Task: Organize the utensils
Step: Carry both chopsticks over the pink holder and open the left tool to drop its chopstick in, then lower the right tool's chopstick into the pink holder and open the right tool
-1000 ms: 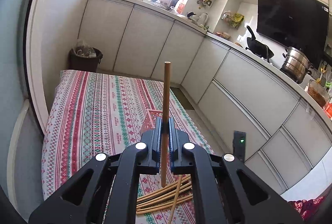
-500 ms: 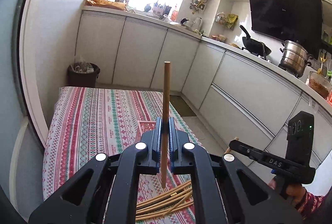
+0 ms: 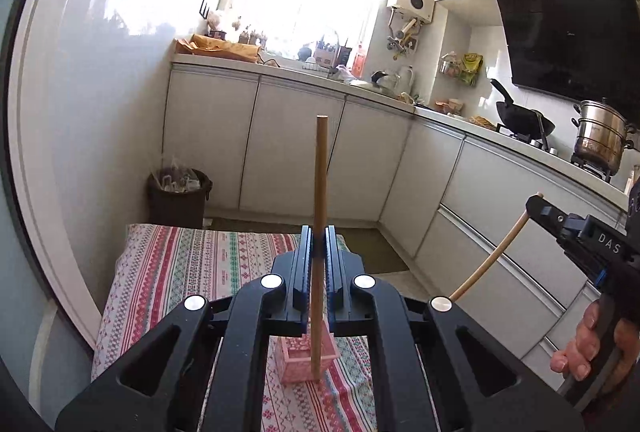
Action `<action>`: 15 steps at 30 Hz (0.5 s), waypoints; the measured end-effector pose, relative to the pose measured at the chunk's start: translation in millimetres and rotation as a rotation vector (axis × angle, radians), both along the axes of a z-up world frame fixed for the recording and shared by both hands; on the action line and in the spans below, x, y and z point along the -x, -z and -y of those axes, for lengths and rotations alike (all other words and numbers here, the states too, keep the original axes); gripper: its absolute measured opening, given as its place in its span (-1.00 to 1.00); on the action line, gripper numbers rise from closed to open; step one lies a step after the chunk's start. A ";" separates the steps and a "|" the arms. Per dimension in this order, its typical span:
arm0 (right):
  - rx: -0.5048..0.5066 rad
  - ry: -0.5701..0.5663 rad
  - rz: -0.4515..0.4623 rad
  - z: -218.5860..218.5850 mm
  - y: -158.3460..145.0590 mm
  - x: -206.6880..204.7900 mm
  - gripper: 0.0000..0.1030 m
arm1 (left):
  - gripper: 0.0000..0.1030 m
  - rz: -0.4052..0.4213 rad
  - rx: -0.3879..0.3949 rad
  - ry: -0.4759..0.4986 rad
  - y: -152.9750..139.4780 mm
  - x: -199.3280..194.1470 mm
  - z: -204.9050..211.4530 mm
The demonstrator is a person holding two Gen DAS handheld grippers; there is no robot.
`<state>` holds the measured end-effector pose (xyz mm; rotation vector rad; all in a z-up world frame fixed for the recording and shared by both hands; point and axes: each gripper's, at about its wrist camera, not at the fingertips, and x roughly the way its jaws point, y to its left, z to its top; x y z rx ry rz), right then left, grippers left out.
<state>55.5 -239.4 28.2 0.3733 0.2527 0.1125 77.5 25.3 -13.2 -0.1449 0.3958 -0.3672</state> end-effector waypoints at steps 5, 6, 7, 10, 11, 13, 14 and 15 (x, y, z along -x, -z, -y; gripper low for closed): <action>-0.013 -0.006 -0.001 -1.5 11.7 -39.5 -0.85 | -0.90 -0.018 -0.016 -0.025 22.5 -40.9 19.5; -0.012 -0.007 -0.002 -2.5 16.2 -46.6 -0.85 | -0.90 -0.027 -0.009 -0.026 29.8 -49.5 21.9; -0.010 -0.011 -0.003 -3.7 21.5 -52.8 -0.85 | -0.90 -0.037 -0.003 -0.023 36.2 -55.7 23.1; 0.004 -0.023 -0.022 -9.4 37.1 -70.2 -0.85 | -0.78 -0.081 -0.014 -0.027 63.7 -72.2 28.9; 0.012 -0.026 -0.029 -11.7 42.3 -74.9 -0.85 | -0.66 -0.094 -0.012 -0.028 72.7 -73.3 28.5; 0.029 -0.029 -0.039 -15.8 51.2 -81.8 -0.85 | -0.06 -0.090 -0.002 -0.053 79.7 -70.3 22.7; 0.036 -0.030 -0.045 -17.5 54.9 -84.5 -0.85 | -0.04 -0.076 0.001 -0.059 77.4 -68.1 19.4; 0.039 -0.034 -0.048 -19.5 57.5 -87.2 -0.85 | -0.04 -0.049 0.016 -0.062 71.5 -63.3 14.4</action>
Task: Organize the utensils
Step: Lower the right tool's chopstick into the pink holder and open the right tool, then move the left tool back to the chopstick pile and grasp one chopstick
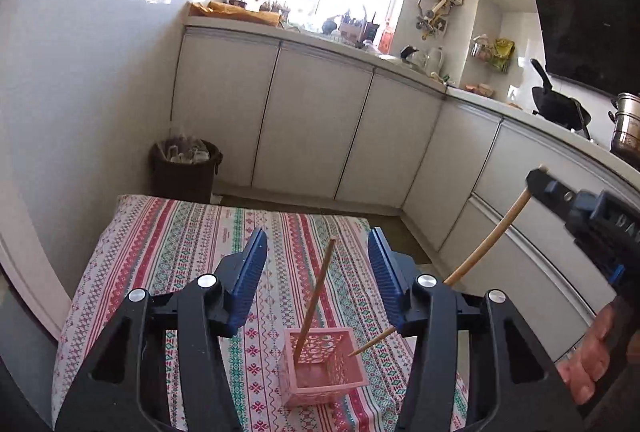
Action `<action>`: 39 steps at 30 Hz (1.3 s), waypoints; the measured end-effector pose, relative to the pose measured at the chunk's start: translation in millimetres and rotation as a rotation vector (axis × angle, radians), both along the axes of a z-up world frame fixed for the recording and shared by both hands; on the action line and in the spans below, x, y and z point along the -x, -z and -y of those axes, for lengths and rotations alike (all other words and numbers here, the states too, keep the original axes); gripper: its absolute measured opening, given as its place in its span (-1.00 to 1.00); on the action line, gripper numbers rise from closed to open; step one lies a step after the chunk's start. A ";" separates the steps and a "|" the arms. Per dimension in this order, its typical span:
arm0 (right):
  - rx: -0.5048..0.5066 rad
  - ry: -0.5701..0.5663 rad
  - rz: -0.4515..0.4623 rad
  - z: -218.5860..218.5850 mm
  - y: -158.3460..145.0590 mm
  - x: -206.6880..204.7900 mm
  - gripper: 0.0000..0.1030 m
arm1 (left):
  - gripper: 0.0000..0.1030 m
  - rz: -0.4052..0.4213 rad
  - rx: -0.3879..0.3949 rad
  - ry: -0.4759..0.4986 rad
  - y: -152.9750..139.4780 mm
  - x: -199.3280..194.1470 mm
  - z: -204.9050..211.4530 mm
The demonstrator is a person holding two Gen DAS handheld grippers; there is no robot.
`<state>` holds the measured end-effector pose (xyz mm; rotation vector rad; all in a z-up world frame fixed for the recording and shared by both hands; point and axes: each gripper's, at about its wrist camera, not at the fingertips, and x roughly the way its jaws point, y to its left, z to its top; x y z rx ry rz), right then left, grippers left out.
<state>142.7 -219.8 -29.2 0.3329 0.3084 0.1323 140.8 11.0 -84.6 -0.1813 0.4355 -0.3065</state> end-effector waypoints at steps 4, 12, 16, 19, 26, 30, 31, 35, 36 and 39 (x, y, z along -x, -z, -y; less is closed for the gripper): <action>0.026 -0.003 -0.004 -9.0 7.3 -3.2 -0.85 | 0.10 0.090 0.050 -0.050 -33.1 19.6 -21.5; 0.082 -0.025 -0.015 -28.5 13.0 -11.0 -0.81 | 0.22 0.127 0.070 -0.110 -53.7 33.7 -39.4; 0.083 -0.019 -0.014 -32.9 14.7 -9.1 -0.30 | 0.23 0.112 0.068 -0.114 -52.1 30.5 -40.4; 0.069 -0.013 -0.011 -30.0 13.4 -6.6 -0.19 | 0.26 0.114 0.070 -0.115 -51.9 31.1 -42.3; 0.063 0.018 -0.024 -19.0 13.4 4.0 -0.06 | 0.33 0.108 0.065 -0.110 -50.6 33.2 -37.5; 0.050 0.045 -0.035 -10.4 16.7 15.4 0.30 | 0.48 0.084 0.040 -0.101 -46.2 33.8 -30.3; 0.048 0.055 -0.036 -8.5 17.8 19.3 0.45 | 0.57 0.068 0.030 -0.094 -44.2 33.7 -27.0; 0.045 0.088 -0.040 -2.0 21.5 35.5 0.80 | 0.84 0.028 -0.005 -0.083 -35.9 35.8 -15.4; 0.055 0.094 -0.048 -1.1 21.9 38.4 0.81 | 0.86 0.029 -0.013 -0.080 -35.3 38.0 -12.9; 0.078 0.103 -0.067 1.8 22.5 47.1 0.83 | 0.86 0.031 -0.041 -0.066 -35.3 45.5 -5.3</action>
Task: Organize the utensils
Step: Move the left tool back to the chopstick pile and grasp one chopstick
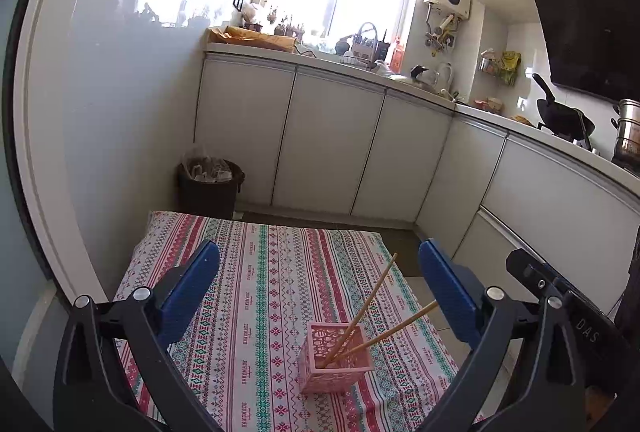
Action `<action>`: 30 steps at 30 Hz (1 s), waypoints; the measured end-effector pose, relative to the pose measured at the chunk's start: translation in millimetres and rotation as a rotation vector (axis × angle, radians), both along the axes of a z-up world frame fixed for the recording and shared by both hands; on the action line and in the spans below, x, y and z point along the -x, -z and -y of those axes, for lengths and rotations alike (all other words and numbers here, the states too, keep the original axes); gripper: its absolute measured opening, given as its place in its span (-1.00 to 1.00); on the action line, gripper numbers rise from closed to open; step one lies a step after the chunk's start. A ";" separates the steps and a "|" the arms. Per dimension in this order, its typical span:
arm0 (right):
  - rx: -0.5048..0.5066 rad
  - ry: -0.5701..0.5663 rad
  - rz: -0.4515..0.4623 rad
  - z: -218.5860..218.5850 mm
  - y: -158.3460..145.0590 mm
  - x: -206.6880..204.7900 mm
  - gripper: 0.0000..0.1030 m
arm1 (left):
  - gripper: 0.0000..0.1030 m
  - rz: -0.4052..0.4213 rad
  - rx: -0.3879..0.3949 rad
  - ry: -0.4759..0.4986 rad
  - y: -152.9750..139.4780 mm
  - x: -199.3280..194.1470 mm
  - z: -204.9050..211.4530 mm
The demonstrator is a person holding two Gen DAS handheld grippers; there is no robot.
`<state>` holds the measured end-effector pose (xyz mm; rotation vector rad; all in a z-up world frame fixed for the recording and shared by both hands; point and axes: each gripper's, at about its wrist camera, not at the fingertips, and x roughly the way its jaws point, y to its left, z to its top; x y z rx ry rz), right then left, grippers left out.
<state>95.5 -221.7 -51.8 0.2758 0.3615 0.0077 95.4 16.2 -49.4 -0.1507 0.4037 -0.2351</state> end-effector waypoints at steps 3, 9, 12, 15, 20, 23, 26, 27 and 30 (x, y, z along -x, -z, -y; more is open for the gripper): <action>0.020 0.016 -0.008 2.1 1.5 10.9 0.85 | 0.86 -0.006 -0.020 0.020 1.5 6.6 6.0; 0.048 0.044 -0.068 11.1 12.5 34.8 0.86 | 0.86 -0.084 -0.101 0.075 24.2 17.1 16.3; 0.076 0.097 -0.152 22.1 29.8 52.9 0.87 | 0.86 -0.213 -0.236 0.201 56.9 15.6 33.1; 0.106 0.129 -0.253 36.2 54.1 67.9 0.86 | 0.86 -0.374 -0.421 0.390 106.8 20.6 59.2; 0.052 0.147 -0.385 62.1 92.5 83.4 0.86 | 0.76 -0.518 -0.655 0.601 171.0 35.2 92.4; 0.005 0.163 -0.440 79.1 106.5 81.6 0.86 | 0.55 -0.555 -0.748 0.728 190.2 41.8 111.6; -0.071 0.165 -0.469 93.2 112.2 79.3 0.86 | 0.42 -0.545 -0.824 0.804 200.0 42.4 125.8; -0.099 0.168 -0.478 97.4 114.1 78.8 0.86 | 0.36 -0.548 -0.838 0.823 203.0 40.6 129.6; -0.162 0.157 -0.499 104.1 115.9 76.0 0.86 | 0.33 -0.542 -0.864 0.828 210.4 31.9 137.9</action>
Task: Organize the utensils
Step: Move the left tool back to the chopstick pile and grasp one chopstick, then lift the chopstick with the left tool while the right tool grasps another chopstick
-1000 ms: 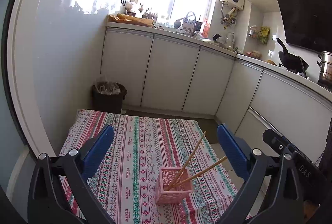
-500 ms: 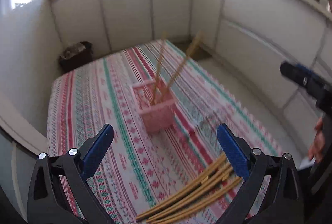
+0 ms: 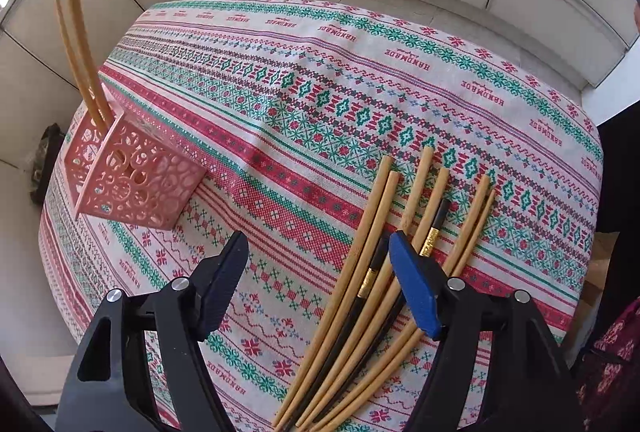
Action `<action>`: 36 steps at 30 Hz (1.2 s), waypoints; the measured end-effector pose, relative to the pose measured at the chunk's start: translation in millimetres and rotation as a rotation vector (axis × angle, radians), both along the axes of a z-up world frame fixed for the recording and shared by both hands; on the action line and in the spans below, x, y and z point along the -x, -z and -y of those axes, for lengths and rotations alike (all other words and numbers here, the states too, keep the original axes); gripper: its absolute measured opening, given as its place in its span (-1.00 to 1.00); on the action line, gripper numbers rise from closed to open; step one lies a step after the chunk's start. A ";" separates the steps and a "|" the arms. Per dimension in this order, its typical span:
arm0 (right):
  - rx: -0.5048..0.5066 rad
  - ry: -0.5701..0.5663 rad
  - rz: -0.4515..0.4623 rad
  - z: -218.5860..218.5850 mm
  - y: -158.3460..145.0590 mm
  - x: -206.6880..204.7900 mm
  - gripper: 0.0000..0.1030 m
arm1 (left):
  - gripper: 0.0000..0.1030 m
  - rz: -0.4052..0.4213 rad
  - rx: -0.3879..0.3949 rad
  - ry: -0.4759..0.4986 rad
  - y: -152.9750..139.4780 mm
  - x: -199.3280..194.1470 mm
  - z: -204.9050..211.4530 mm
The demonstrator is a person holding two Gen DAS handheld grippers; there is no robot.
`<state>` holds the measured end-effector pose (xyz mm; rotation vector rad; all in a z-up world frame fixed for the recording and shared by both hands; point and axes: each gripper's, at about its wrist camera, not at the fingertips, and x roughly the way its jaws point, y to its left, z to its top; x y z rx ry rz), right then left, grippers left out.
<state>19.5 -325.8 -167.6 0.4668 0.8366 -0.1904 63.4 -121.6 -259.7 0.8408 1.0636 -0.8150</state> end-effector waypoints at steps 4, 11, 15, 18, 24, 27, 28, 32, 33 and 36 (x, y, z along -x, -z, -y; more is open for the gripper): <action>-0.010 -0.004 -0.005 0.7 0.2 -0.6 0.86 | 0.09 -0.019 0.000 -0.008 10.6 -13.8 5.6; -0.046 0.002 -0.026 5.7 4.7 -2.3 0.86 | 0.06 -0.070 0.014 0.019 18.2 -24.4 5.0; -0.065 0.003 -0.036 6.5 7.3 -3.2 0.86 | 0.04 -0.070 0.006 0.038 16.5 -28.9 10.5; -0.066 0.003 -0.037 5.5 8.1 -3.5 0.86 | 0.04 -0.077 -0.011 0.066 25.1 -22.7 19.0; -0.074 -0.003 -0.048 3.8 10.3 -5.7 0.86 | -0.10 -0.117 -0.082 0.111 27.0 -9.9 31.3; -0.076 -0.004 -0.054 2.5 11.3 -7.1 0.86 | -0.07 -0.177 -0.089 0.053 36.0 -16.8 31.2; -0.079 -0.008 -0.058 1.5 12.1 -7.8 0.86 | -0.14 -0.202 -0.078 0.032 37.1 -20.1 29.8; -0.131 -0.034 -0.087 -2.1 18.6 -12.9 0.86 | -0.75 -0.244 -0.017 -0.025 37.7 -15.1 23.2; -0.148 -0.033 -0.094 -2.3 20.8 -14.4 0.86 | -0.75 -0.233 -0.007 -0.047 38.2 -12.1 21.4; -0.247 -0.034 -0.109 -2.9 28.6 -17.3 0.86 | -0.77 -0.202 0.049 -0.174 38.8 -11.6 5.3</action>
